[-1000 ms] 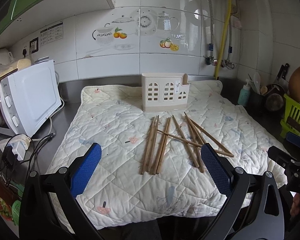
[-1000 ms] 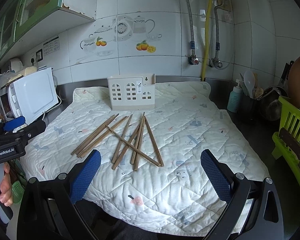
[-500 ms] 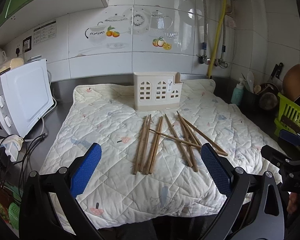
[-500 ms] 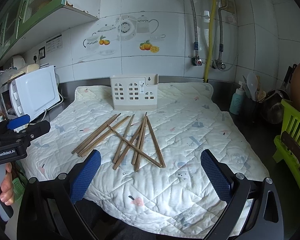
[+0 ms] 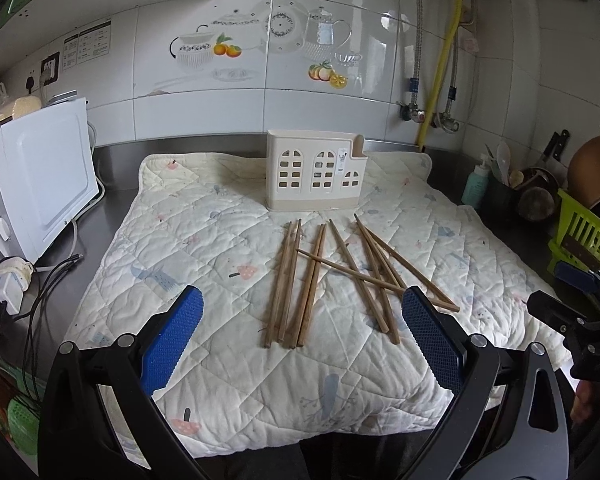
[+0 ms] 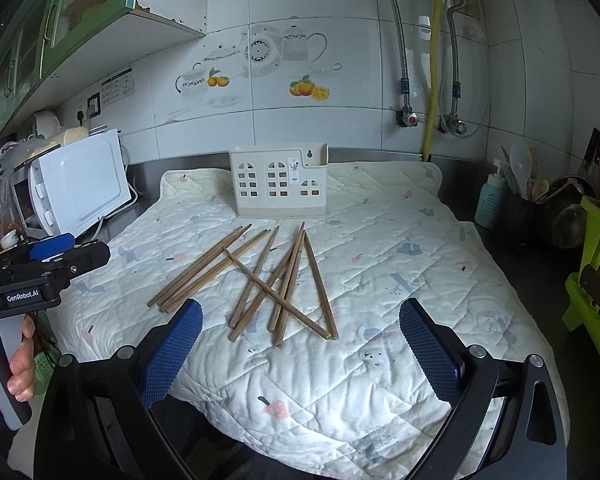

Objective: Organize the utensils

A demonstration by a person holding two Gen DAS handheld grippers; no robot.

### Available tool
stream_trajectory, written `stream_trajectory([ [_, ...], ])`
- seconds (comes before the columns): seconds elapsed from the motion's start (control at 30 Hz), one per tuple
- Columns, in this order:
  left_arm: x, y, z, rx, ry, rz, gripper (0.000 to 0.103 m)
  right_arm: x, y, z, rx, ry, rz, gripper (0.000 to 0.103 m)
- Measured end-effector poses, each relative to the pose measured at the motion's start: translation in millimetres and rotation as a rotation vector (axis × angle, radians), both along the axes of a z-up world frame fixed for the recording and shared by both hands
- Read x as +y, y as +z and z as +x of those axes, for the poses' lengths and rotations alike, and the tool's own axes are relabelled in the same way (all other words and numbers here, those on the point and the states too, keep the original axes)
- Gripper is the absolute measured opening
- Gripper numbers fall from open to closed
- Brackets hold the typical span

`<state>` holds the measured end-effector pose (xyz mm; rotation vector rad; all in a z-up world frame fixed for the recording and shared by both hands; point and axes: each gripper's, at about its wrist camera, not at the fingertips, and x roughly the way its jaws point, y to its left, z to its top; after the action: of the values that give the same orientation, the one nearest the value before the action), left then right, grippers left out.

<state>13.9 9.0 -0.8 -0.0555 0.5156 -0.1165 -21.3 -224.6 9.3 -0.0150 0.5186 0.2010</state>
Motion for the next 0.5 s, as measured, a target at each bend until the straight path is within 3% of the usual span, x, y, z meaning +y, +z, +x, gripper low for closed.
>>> stream_trajectory([
  [0.4, 8, -12, 18, 0.022, -0.02, -0.006, 0.09, -9, -18, 24, 0.046, 0.053, 0.019, 0.071],
  [0.5, 13, -19, 21, 0.027, -0.047, -0.038, 0.09, -7, -25, 31, 0.06, 0.087, 0.021, 0.068],
])
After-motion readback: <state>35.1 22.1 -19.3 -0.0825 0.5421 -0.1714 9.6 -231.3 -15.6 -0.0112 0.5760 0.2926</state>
